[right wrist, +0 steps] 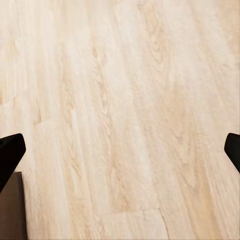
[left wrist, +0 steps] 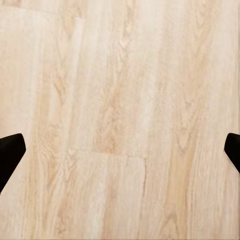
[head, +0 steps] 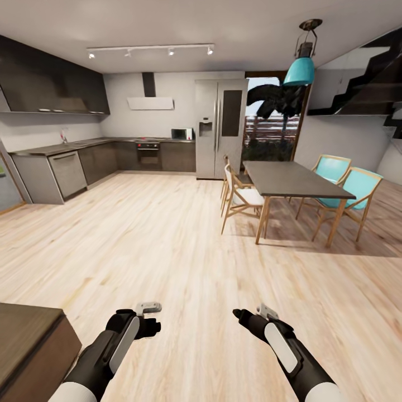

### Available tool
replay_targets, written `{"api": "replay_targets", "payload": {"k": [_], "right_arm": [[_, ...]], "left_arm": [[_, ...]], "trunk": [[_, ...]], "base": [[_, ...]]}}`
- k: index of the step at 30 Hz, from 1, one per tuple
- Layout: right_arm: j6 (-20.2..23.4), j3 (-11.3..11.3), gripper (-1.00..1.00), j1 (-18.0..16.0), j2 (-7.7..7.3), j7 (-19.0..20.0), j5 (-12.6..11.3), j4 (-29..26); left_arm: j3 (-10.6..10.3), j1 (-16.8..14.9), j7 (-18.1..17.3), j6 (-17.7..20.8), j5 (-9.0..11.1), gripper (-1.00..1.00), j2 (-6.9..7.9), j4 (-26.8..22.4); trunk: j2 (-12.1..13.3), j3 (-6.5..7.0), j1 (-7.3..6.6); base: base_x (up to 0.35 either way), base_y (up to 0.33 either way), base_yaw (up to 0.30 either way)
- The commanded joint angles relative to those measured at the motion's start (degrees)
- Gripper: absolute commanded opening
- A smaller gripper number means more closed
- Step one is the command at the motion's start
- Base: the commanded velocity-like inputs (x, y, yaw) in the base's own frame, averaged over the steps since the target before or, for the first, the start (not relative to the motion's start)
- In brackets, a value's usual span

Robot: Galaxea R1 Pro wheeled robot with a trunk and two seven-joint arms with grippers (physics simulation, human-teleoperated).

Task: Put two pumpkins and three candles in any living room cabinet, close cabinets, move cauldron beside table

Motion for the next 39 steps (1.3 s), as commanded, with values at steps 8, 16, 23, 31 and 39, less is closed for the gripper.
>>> {"api": "replay_targets", "payload": {"k": [8,16,23,31,39], "right_arm": [[0.0,0.1,1.00,0.0,-0.03,-0.6,-0.6,-0.1],[0.0,0.1,1.00,0.0,-0.08,-0.5,-0.6,-0.1],[-0.1,0.1,1.00,0.0,-0.06,-0.5,-0.6,-0.1],[-0.3,0.2,1.00,0.0,0.04,-0.5,-0.6,-0.1],[-0.3,0.3,1.00,0.0,0.06,-0.4,-0.6,-0.1]], "left_arm": [[-0.2,0.0,0.6,0.1,0.6,1.00,0.01,-0.1],[-0.2,0.0,0.6,0.1,0.6,1.00,0.01,-0.1],[-0.2,0.0,0.6,0.1,0.6,1.00,0.01,-0.1],[-0.1,0.0,0.6,0.0,0.6,1.00,0.01,-0.1],[-0.2,0.0,0.6,-0.1,0.6,1.00,0.01,-0.1]], "trunk": [[0.0,-0.06,0.03],[0.0,-0.06,0.03],[0.0,-0.06,0.03],[0.0,-0.06,0.03],[0.0,-0.06,0.03]], "base": [[0.337,-0.096,0.000],[0.323,-0.117,0.000],[0.324,-0.013,0.000],[0.130,-0.013,0.058],[0.004,0.000,0.271]]}}
